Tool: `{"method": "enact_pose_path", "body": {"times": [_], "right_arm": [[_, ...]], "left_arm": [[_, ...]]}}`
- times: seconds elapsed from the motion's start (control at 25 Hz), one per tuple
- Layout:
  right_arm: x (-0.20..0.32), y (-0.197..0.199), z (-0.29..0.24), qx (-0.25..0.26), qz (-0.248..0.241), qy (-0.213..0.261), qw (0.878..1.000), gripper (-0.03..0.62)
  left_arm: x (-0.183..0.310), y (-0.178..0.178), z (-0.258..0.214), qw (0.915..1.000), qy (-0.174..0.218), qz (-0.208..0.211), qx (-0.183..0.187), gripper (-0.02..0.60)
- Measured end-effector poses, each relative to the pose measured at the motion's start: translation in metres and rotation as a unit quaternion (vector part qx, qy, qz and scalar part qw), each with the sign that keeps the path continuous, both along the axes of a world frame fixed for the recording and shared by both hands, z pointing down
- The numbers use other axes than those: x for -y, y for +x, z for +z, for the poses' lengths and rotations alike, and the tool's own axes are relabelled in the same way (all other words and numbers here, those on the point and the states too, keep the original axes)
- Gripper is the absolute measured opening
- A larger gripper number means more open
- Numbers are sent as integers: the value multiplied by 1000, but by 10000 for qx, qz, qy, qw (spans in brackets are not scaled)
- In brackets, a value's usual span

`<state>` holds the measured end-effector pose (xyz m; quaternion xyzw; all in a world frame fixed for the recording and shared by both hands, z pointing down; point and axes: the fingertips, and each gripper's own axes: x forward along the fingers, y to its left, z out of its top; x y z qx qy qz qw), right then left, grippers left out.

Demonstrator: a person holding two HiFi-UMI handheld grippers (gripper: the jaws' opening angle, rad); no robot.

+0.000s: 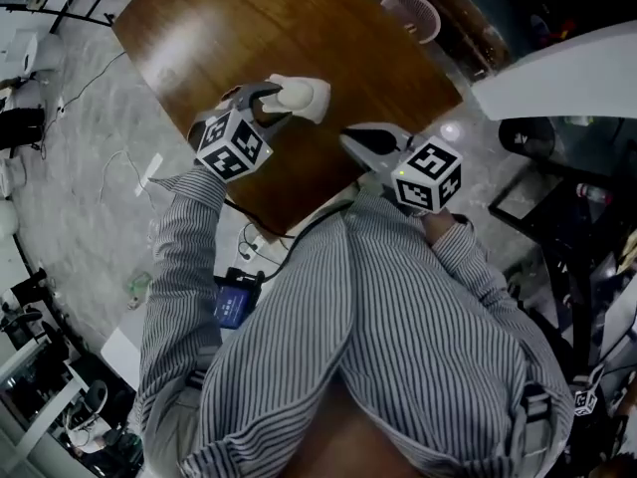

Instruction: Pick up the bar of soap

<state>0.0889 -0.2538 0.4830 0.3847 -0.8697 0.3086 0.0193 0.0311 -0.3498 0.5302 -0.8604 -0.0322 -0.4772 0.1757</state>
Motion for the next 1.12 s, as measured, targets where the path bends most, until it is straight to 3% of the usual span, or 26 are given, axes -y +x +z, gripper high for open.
{"method": "enact_pose_path", "body": {"times": [0.12,0.28,0.48,0.68,0.96,1.04,1.12], "right_arm": [[3,8,2,153,25,-33,9999,3],[4,21,8,239,185,-136,9995,3],[3,31,12,276,284,-195,9990,3],[-1,40,18,268,404,-290,9984,3],[-7,53,21,249,545,-308,9977,3],[-7,50,19,254,502,-258,9981,3],[-7,46,17,237,398,-202,9987,3]], "left_arm": [[6,5,22,9943,138,844,644,226],[12,8,44,9756,274,1753,1292,233],[7,15,58,9565,-66,2442,1594,250],[3,21,67,9411,-408,2824,1814,268],[0,28,68,9513,-625,2551,1613,264],[-1,28,65,9601,-639,2253,1531,264],[-2,30,53,9739,-615,1812,1224,264]]}}
